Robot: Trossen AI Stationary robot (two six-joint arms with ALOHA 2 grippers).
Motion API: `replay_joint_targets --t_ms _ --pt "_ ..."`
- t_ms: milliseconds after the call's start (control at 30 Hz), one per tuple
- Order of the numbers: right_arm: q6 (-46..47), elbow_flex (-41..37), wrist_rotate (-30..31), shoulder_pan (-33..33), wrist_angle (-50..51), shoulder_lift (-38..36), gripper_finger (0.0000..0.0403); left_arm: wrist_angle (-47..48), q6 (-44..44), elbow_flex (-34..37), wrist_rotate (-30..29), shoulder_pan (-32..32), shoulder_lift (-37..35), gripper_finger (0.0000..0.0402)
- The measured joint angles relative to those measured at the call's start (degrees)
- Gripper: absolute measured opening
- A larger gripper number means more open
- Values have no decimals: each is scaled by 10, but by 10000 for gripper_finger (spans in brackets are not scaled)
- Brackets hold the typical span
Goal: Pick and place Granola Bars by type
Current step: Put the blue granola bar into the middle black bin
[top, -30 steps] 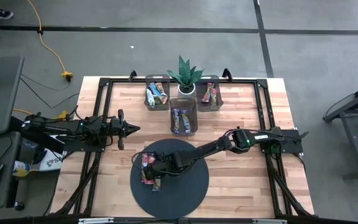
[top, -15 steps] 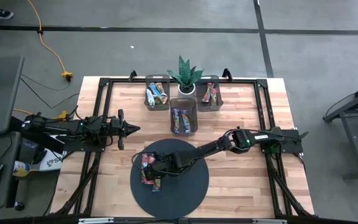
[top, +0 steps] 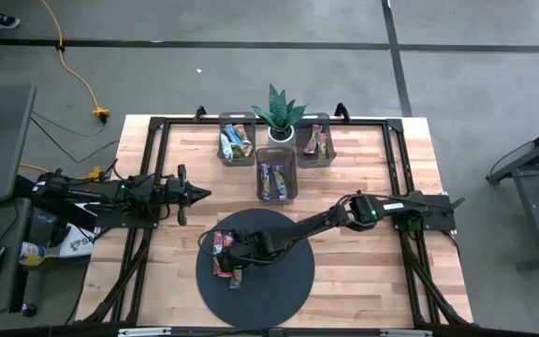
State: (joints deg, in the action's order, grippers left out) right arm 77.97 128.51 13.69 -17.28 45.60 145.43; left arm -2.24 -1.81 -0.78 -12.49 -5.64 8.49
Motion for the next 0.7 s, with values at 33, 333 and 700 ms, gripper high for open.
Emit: replay_joint_targets --t_ms 33,333,700 --pt "0 0 0 0 0 0 67 0 0 0 0 0 0 1" --pt "-10 0 10 0 0 0 5 0 0 0 0 0 0 1" --pt "-23 0 7 0 0 0 1 0 0 0 0 0 0 1"
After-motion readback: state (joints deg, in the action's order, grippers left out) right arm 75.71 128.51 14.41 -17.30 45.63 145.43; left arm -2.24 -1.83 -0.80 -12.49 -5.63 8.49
